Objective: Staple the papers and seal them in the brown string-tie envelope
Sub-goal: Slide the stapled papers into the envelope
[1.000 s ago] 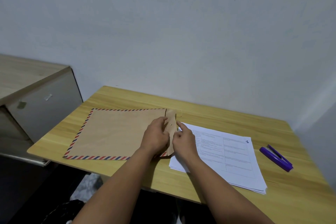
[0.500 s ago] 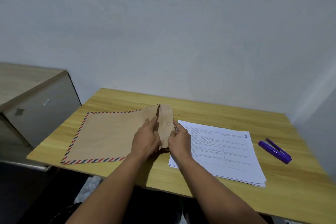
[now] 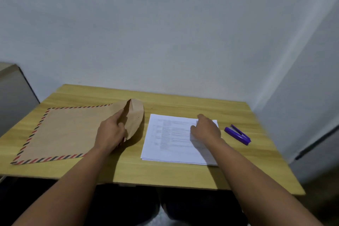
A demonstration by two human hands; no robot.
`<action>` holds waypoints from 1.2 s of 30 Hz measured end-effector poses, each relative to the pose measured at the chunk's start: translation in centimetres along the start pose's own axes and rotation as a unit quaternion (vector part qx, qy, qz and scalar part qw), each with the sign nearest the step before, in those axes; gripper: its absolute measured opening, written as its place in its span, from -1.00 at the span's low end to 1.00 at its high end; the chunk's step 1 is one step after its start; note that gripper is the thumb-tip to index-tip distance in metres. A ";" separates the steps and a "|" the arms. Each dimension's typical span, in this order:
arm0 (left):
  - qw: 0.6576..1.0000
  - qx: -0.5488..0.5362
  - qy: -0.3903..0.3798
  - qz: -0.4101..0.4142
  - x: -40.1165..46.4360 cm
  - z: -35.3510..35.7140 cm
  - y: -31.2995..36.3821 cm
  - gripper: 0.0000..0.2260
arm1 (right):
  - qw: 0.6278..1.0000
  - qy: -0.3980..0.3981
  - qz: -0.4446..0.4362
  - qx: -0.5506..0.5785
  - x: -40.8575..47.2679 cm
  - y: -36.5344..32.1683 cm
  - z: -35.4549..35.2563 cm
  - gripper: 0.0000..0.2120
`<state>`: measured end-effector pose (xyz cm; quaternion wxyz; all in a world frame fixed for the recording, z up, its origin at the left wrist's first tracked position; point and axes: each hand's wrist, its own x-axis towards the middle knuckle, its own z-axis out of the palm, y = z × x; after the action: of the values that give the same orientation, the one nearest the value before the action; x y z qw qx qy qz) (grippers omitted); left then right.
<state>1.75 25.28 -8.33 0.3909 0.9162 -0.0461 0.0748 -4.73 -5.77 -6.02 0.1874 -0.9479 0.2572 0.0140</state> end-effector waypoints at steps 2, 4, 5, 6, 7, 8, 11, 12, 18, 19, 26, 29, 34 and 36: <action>1.000 -0.006 0.001 0.004 0.1 0.0 0.1 -0.45 | 0.996 -0.023 0.069 -0.053 0.3 2.7 -0.7 -0.35; 1.000 -0.008 -0.001 0.016 0.1 0.1 0.3 -0.46 | 0.989 -0.045 0.126 -0.061 0.3 4.7 -0.5 -0.05; 1.000 -0.007 -0.003 0.020 0.0 0.1 0.4 -0.49 | 0.987 -0.052 0.140 -0.064 0.3 5.3 -0.3 0.07; 1.000 -0.006 -0.005 0.021 0.0 0.1 0.5 -0.52 | 0.985 -0.054 0.145 -0.069 0.5 5.8 0.0 0.14; 1.000 -0.003 -0.006 0.020 -0.1 0.2 0.5 -0.55 | 0.985 -0.055 0.145 -0.073 0.8 6.2 0.3 0.18; 1.000 0.001 -0.006 0.016 -0.1 0.1 0.6 -0.56 | 0.985 -0.058 0.144 -0.073 1.0 6.2 0.4 0.19; 1.000 -0.004 -0.008 -0.003 0.0 0.1 0.4 -0.54 | 0.983 -0.086 0.156 -0.052 1.8 6.0 0.1 0.20; 1.000 -0.007 -0.009 -0.005 0.0 0.0 0.4 -0.53 | 0.980 -0.097 0.165 -0.045 2.0 6.0 0.1 0.21; 1.000 -0.004 -0.011 -0.009 0.3 0.1 0.2 -0.50 | 0.977 -0.087 0.194 -0.007 1.1 5.4 -0.4 0.06; 1.000 -0.002 -0.010 -0.012 0.3 0.2 0.2 -0.50 | 0.977 -0.079 0.199 -0.001 0.7 5.2 -0.6 -0.04; 1.000 0.009 -0.005 -0.017 0.5 0.5 -0.4 -0.50 | 0.964 -0.038 0.244 0.100 0.2 4.0 0.8 0.19; 1.000 0.021 -0.001 -0.016 0.6 0.8 -0.5 -0.51 | 0.951 -0.030 0.255 0.175 -0.5 2.9 0.0 0.13; 1.000 0.012 -0.008 -0.006 0.6 0.5 -0.7 -0.51 | 0.946 -0.058 0.210 0.239 -0.5 3.2 -1.2 -0.35; 1.000 0.002 -0.015 -0.006 0.6 0.3 -0.8 -0.50 | 0.934 -0.060 0.192 0.295 -1.1 3.5 -2.2 -0.66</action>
<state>2.51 25.54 -9.00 0.3885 0.9184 -0.0465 0.0593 -7.59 -8.84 -5.11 0.4679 -0.7799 0.4146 0.0300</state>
